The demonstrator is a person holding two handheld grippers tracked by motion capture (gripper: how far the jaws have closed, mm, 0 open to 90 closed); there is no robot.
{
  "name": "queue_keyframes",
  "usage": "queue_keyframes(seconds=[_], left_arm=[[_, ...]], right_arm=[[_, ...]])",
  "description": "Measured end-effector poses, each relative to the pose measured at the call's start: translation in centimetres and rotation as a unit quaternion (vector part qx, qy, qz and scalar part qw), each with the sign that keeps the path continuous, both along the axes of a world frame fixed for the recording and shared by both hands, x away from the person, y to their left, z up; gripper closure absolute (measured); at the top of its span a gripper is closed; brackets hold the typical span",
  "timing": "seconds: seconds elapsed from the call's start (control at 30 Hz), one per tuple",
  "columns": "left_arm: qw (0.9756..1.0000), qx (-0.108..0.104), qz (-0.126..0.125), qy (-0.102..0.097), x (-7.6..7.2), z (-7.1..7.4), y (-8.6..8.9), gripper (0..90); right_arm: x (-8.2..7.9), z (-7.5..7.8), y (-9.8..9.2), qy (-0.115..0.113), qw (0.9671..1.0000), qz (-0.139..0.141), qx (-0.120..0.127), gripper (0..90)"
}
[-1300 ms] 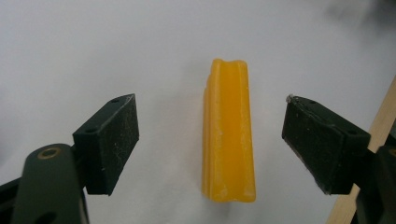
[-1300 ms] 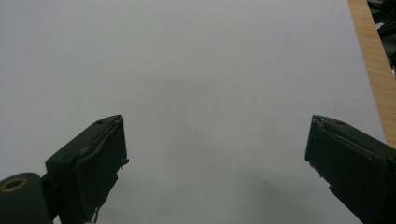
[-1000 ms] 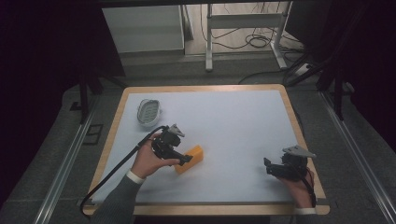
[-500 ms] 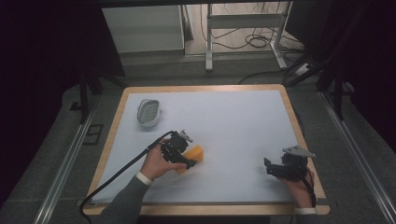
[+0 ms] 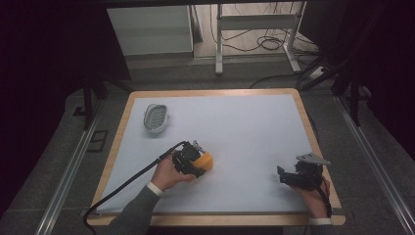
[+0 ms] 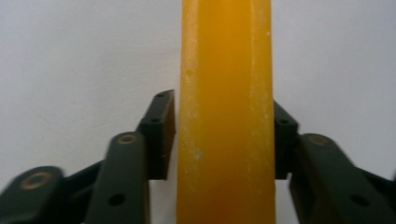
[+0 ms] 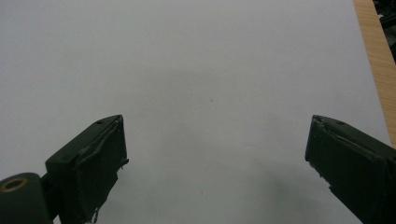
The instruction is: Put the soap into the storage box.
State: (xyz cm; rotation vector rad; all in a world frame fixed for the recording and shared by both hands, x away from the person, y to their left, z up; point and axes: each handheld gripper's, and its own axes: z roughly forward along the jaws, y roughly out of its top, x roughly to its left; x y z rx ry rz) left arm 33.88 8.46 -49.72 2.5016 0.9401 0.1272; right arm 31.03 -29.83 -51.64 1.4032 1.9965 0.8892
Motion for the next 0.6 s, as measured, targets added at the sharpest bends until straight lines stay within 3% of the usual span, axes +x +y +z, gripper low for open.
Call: queue_keyframes(seconds=[0.27,0.4,0.6], left_arm=[[1.0000,0.001,-0.001,-0.002,0.0,0.1,0.1,60.5],[0.9999,-0.007,-0.006,0.006,0.1,0.4,0.3,60.8],[0.9998,-0.021,-0.001,-0.001,0.1,1.0,0.7,60.8]], right_arm=[[0.1,-0.1,-0.2,0.004,0.9999,-0.007,-0.006,5.4],[0.0,0.0,-0.2,0.002,1.0000,-0.008,-0.003,5.5],[-0.1,0.0,-0.2,-0.002,1.0000,-0.003,-0.002,5.4]])
